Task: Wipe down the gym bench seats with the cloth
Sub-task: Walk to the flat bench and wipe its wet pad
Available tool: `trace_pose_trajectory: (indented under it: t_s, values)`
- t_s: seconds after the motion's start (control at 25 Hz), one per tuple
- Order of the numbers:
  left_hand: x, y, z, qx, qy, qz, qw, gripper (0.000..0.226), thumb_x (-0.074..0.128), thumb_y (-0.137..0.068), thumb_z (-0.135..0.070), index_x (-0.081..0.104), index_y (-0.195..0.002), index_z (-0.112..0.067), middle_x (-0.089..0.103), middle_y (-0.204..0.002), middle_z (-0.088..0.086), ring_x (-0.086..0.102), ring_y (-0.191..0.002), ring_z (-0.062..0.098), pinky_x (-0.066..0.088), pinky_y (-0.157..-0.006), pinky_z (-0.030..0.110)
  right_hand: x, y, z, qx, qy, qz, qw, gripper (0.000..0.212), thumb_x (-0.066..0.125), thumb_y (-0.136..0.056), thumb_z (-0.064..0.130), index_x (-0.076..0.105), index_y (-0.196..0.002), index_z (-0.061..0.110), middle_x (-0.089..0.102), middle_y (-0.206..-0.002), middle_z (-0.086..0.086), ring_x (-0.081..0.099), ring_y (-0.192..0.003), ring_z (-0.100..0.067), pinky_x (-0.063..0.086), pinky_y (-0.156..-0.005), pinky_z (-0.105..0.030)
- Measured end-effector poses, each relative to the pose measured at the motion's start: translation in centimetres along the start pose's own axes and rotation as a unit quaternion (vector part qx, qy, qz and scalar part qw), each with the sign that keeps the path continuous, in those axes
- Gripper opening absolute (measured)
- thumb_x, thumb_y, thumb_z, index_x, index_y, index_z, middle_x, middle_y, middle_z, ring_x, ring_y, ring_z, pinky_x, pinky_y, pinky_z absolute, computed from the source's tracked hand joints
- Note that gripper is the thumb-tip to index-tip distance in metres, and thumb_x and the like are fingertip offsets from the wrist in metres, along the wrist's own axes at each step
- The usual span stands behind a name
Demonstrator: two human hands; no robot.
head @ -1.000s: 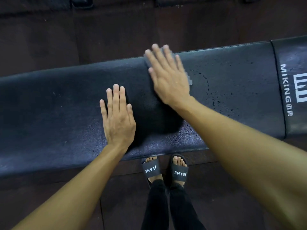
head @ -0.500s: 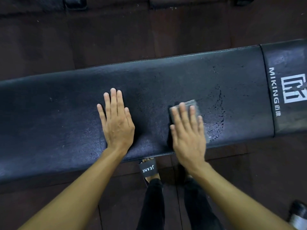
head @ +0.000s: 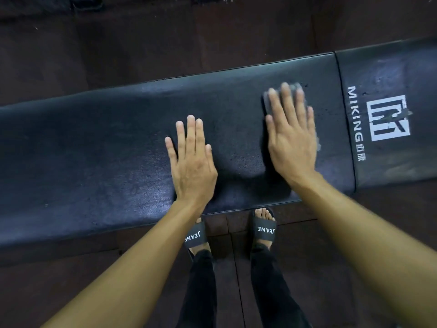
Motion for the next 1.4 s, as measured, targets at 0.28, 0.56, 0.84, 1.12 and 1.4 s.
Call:
trace_pose_trajectory:
  t_s: [0.28, 0.56, 0.84, 1.12, 1.4]
  values:
    - [-0.3, -0.7, 0.6, -0.025, 0.131, -0.021, 0.991, 0.048, 0.029, -0.104, -0.013, 0.030, -0.152, -0.007, 0.025, -0.161, 0.006, 0.014, -0.152, 0.020, 0.003, -0.125, 0.041, 2.9, 11.6, 5.0, -0.174, 0.021, 0.040, 0.984, 0.053, 0.040, -0.105, 0.034, 0.028, -0.156, 0.026, 0.022, -0.164, 0.002, 0.017, -0.153, -0.025, 0.020, -0.122, -0.048]
    - [-0.5, -0.7, 0.1, -0.050, 0.074, -0.009, 0.996, 0.051, 0.028, -0.105, -0.015, 0.023, -0.155, -0.011, 0.017, -0.164, 0.002, 0.007, -0.152, 0.016, 0.001, -0.125, 0.036, 1.1, -6.6, 4.3, -0.144, -0.026, 0.032, 0.989, 0.052, 0.024, -0.106, 0.035, 0.022, -0.158, 0.027, 0.018, -0.166, 0.004, 0.012, -0.154, -0.022, 0.010, -0.124, -0.046]
    - [-0.2, -0.3, -0.1, -0.060, 0.043, -0.020, 0.997, 0.051, 0.028, -0.105, -0.016, 0.022, -0.155, -0.011, 0.018, -0.164, 0.002, 0.008, -0.152, 0.016, 0.005, -0.125, 0.041, -2.2, -1.0, -7.0, 0.009, 0.011, 0.010, 1.000, 0.052, 0.021, -0.109, 0.036, 0.010, -0.159, 0.030, 0.006, -0.168, 0.004, 0.002, -0.154, -0.019, 0.010, -0.125, -0.042]
    - [0.0, -0.6, 0.0, -0.053, 0.027, -0.031, 0.998, 0.050, 0.028, -0.105, -0.015, 0.023, -0.155, -0.010, 0.020, -0.163, 0.003, 0.011, -0.152, 0.018, 0.008, -0.125, 0.042, 2.1, 9.4, 2.8, -0.152, 0.017, 0.027, 0.988, 0.048, 0.034, -0.108, 0.033, 0.031, -0.155, 0.027, 0.025, -0.164, 0.002, 0.018, -0.152, -0.023, 0.021, -0.122, -0.047]
    - [-0.1, -0.6, 0.0, -0.051, 0.027, -0.031, 0.998, 0.050, 0.029, -0.105, -0.015, 0.024, -0.154, -0.009, 0.021, -0.163, 0.004, 0.011, -0.152, 0.019, 0.008, -0.125, 0.042, -0.2, -2.3, -1.4, -0.063, 0.003, 0.002, 0.998, 0.051, 0.026, -0.107, 0.036, 0.021, -0.158, 0.030, 0.016, -0.166, 0.005, 0.010, -0.154, -0.019, 0.012, -0.124, -0.045]
Point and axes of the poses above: each hand's wrist, its own y-axis away from the middle knuckle, its own x-axis out of the palm, z = x × y, the point moved 3 cm from there along -y, towards the middle knuckle
